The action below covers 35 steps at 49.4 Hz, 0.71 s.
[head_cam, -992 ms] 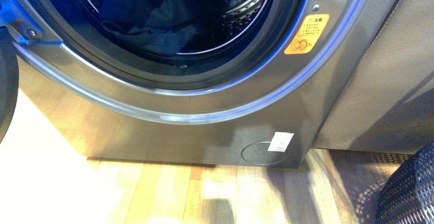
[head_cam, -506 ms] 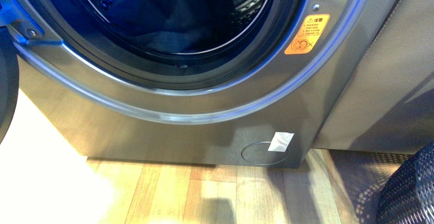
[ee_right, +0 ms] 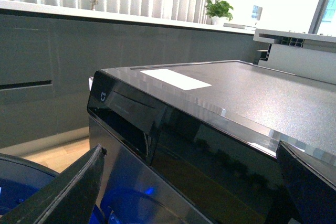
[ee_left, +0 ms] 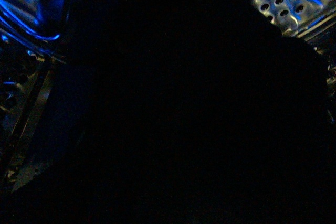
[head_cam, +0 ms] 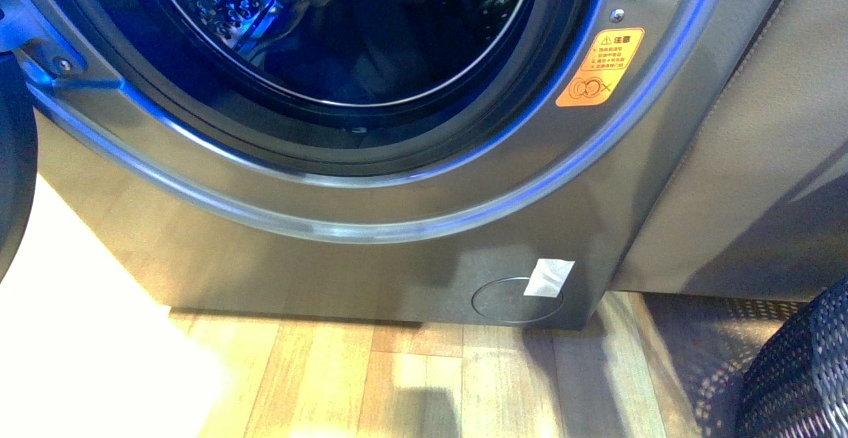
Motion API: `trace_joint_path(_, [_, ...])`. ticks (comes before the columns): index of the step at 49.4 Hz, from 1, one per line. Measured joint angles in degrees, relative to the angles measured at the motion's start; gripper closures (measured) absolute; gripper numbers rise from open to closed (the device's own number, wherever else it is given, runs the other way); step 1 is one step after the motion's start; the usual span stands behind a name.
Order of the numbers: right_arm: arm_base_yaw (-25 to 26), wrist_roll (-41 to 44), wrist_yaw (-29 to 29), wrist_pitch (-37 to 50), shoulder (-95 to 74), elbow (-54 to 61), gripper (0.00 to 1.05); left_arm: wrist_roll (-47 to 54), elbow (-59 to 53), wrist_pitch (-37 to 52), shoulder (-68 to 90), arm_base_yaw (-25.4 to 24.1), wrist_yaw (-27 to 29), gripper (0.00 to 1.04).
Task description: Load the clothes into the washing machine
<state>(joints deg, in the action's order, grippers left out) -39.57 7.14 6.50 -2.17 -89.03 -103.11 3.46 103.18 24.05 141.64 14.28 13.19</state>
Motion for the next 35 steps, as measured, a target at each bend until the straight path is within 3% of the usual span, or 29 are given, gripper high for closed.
trace_joint_path(24, [0.0,0.0,0.0,0.0,0.0,0.0,0.07,0.9,-25.2,13.46,-14.1,-3.32,-2.12,0.06])
trace_joint_path(35, [0.0,0.0,0.0,0.0,0.0,0.0,0.07,1.31,-43.28,19.71,-27.39,-2.23,-7.3,0.06])
